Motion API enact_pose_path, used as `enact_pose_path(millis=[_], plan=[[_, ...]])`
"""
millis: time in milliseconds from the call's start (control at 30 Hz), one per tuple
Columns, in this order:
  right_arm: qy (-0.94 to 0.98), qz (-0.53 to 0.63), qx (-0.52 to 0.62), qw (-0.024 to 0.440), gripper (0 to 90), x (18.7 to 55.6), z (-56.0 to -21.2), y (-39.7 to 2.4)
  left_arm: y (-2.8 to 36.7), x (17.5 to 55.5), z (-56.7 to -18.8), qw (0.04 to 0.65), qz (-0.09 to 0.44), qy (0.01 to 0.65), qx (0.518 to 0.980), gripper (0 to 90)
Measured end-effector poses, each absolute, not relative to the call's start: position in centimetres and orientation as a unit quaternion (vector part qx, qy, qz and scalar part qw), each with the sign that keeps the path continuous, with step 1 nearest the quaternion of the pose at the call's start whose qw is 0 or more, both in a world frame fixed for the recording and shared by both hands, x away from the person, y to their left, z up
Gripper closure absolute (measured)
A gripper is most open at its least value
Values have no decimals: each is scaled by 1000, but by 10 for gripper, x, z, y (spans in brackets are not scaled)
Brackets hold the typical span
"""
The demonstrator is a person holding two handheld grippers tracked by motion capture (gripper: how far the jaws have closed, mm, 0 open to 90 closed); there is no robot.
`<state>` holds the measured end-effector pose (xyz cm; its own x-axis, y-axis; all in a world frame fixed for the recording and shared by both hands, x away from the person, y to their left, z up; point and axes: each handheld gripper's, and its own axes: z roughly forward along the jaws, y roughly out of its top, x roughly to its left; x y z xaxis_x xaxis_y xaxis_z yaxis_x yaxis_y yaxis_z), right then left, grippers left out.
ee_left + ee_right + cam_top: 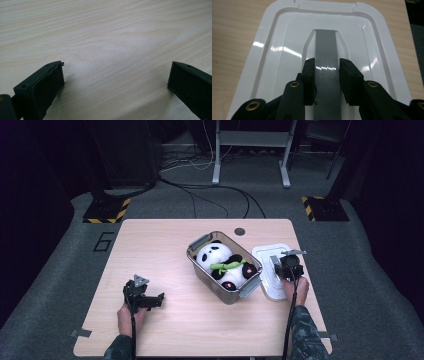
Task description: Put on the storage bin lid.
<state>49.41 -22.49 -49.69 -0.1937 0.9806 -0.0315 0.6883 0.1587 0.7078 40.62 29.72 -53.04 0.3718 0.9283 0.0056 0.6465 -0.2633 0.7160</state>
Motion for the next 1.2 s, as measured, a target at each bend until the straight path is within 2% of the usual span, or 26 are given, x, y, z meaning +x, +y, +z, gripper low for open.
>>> enact_pose_path(millis=[700,1200], plan=[[713,286,577,276,669,486,-459,-243,297,406,-531,324,221,517,761,0],[707,333,554,287,668,483,-399,-246,297,407,-531,321,220,514,764,0]])
